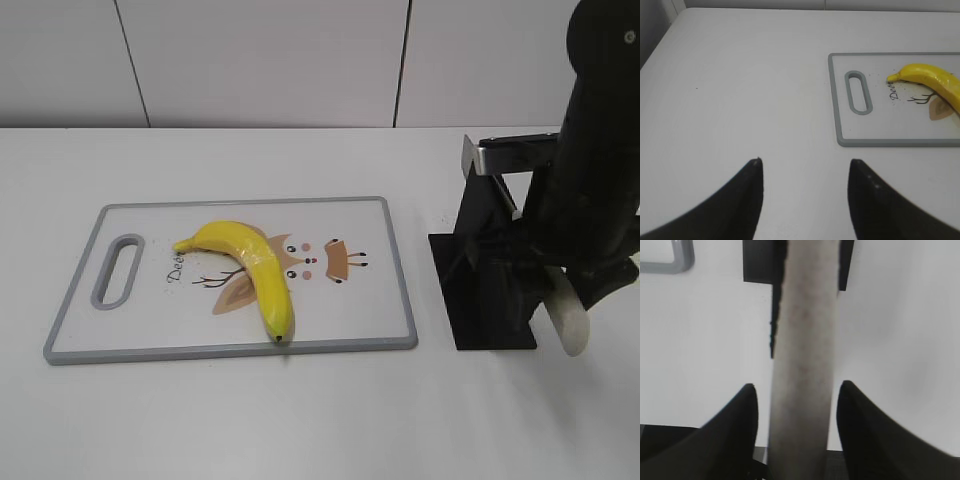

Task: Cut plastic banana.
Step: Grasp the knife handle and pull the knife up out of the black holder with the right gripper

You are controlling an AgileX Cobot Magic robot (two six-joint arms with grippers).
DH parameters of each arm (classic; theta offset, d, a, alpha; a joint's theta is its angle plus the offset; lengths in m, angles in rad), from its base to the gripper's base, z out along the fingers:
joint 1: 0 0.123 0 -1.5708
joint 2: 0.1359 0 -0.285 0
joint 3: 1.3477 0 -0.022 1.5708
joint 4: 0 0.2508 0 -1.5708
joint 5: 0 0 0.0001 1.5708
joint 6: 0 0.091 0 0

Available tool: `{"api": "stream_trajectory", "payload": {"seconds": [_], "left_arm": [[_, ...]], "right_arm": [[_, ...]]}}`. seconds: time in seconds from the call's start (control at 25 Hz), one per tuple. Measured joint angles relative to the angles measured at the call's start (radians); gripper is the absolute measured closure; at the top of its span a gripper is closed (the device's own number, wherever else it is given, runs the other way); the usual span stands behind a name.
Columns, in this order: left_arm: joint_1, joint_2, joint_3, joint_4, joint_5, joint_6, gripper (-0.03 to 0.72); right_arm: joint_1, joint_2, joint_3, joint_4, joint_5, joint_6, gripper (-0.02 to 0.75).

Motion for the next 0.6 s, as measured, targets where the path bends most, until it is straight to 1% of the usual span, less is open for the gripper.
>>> {"api": "stream_trajectory", "payload": {"seconds": [0.12, 0.6], "left_arm": [[0.000, 0.000, 0.000, 0.000, 0.000, 0.000, 0.180], [0.000, 0.000, 0.000, 0.000, 0.000, 0.000, 0.180]], "right_arm": [[0.000, 0.000, -0.005, 0.012, 0.001, 0.014, 0.573], [0.000, -0.035, -0.005, 0.029, 0.021, 0.020, 0.568]]}}
